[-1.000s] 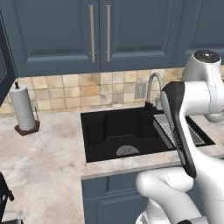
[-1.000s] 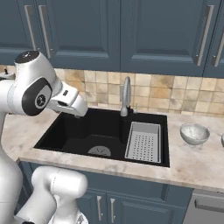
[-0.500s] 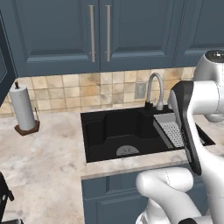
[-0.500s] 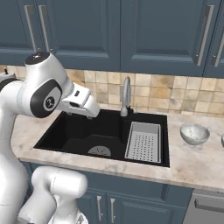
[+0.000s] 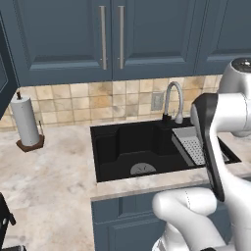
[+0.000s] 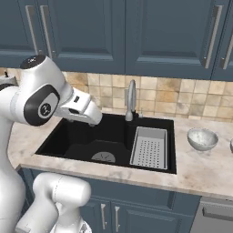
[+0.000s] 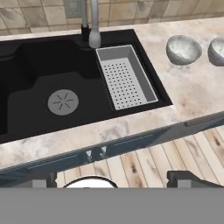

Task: Rinse each bowl for a few seconds and place them down in the sink or on the counter.

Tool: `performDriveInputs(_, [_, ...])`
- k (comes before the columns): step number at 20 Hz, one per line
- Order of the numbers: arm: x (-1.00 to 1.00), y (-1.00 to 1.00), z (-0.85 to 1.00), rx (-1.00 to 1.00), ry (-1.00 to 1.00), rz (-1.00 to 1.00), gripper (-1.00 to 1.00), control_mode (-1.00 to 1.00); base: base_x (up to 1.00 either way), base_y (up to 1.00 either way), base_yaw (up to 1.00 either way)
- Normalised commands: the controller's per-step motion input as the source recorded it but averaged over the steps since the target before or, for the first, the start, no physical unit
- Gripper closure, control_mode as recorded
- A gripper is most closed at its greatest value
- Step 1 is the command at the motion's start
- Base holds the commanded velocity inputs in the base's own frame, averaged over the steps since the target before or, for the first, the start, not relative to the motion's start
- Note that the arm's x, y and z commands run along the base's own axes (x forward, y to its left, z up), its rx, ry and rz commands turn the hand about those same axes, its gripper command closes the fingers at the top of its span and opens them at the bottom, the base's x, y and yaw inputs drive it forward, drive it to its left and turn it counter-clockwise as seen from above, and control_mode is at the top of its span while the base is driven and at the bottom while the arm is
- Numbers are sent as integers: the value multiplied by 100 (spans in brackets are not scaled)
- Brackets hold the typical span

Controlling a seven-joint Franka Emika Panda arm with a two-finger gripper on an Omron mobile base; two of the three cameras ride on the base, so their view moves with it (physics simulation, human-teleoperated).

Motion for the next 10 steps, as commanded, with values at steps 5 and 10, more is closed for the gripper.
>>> performDriveInputs(5, [-25, 17, 2, -3, -3, -3, -100, -100, 0, 0, 0])
performDriveInputs(10, [-21, 10, 3, -2, -2, -2, -100, -100, 0, 0, 0])
